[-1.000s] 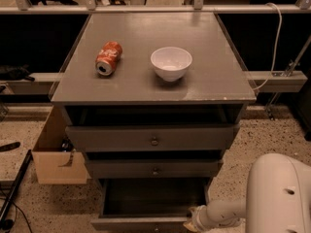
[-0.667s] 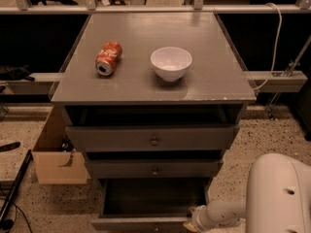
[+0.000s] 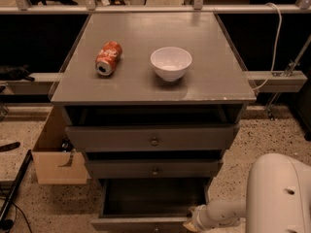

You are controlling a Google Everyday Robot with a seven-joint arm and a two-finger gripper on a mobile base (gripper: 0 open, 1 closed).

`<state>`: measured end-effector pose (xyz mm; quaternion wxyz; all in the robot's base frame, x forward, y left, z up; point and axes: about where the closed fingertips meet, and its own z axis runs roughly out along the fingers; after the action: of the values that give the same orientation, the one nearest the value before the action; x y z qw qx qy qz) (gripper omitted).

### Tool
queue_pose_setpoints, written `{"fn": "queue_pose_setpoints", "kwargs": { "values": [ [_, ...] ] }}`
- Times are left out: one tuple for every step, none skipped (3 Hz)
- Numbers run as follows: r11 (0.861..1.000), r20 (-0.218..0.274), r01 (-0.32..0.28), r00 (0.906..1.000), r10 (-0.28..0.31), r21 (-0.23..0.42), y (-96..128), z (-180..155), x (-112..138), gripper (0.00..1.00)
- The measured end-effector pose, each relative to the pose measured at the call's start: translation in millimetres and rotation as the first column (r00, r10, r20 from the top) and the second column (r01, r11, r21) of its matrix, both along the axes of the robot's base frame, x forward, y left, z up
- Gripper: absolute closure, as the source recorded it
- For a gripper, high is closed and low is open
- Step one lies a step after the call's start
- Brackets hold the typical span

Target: Open bottom drawer

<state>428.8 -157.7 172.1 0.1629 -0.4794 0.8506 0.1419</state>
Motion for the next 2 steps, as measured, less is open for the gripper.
{"fn": "queue_pose_setpoints", "kwargs": {
  "values": [
    [1.0,0.0,0.0,1.0,0.0,0.0,0.0,0.0,0.0,0.04],
    [1.0,0.0,0.0,1.0,0.0,0.0,0.1,0.0,0.0,0.0]
  ]
}}
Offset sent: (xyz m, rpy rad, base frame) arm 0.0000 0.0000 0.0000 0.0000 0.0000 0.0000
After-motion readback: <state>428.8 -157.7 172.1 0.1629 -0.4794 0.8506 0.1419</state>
